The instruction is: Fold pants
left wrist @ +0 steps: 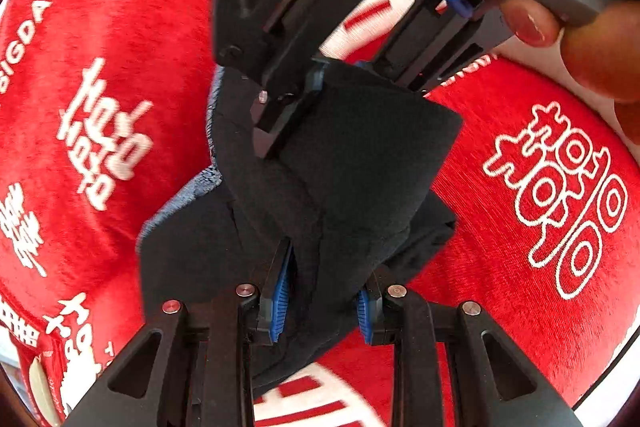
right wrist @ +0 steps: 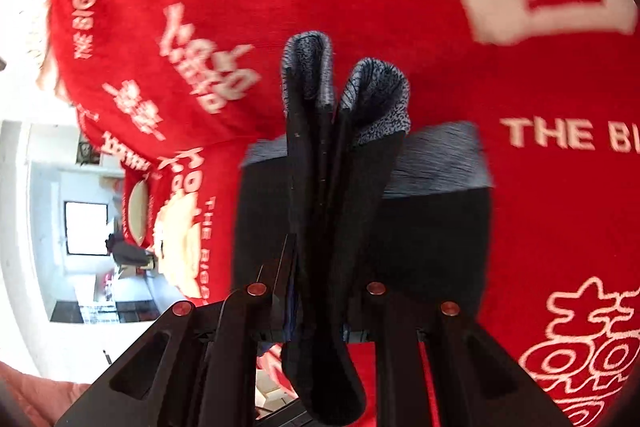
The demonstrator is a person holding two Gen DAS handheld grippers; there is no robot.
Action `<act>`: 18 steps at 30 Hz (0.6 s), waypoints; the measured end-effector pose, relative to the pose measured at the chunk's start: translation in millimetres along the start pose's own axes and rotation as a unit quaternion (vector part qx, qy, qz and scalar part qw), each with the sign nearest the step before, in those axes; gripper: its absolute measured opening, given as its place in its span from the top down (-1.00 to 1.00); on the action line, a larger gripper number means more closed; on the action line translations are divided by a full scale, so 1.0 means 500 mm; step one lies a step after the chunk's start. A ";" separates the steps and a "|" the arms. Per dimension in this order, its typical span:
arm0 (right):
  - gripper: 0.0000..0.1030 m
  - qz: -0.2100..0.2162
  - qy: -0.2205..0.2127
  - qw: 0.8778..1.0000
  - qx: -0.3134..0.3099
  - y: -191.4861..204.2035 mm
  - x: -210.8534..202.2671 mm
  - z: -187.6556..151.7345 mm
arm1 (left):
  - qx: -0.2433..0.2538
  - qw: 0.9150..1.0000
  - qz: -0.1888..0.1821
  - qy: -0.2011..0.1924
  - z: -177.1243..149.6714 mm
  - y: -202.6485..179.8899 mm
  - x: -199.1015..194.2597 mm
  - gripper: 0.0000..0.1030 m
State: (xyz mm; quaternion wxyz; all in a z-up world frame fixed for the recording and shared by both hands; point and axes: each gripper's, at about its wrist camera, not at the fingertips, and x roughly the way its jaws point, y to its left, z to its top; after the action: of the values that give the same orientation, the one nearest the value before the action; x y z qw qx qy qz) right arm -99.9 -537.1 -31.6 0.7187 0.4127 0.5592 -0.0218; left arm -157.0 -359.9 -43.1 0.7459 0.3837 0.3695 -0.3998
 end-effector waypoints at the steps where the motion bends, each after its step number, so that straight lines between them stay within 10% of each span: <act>1: 0.65 -0.002 0.000 1.000 0.006 -0.021 0.005 -0.001 | 0.004 1.000 0.000 0.008 -0.001 -0.012 0.014 0.43; 9: 0.62 0.018 -0.002 0.999 0.049 -0.126 0.064 -0.023 | 0.034 0.999 0.013 0.020 -0.021 -0.043 0.051 0.42; 13: 0.46 0.013 -0.015 0.998 0.054 -0.144 0.062 -0.038 | 0.030 0.999 0.005 0.030 -0.025 -0.034 0.044 -0.26; 18: 0.25 -0.031 -0.019 0.998 0.059 -0.134 0.041 -0.054 | 0.007 0.999 -0.023 0.035 -0.039 0.014 0.006 -0.31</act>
State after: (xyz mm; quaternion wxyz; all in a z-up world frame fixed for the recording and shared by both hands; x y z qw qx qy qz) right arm -146.1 -555.6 -87.5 0.7025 0.4360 0.5561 -0.0845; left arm -154.4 -341.1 -52.3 0.7201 0.3942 0.4016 -0.4059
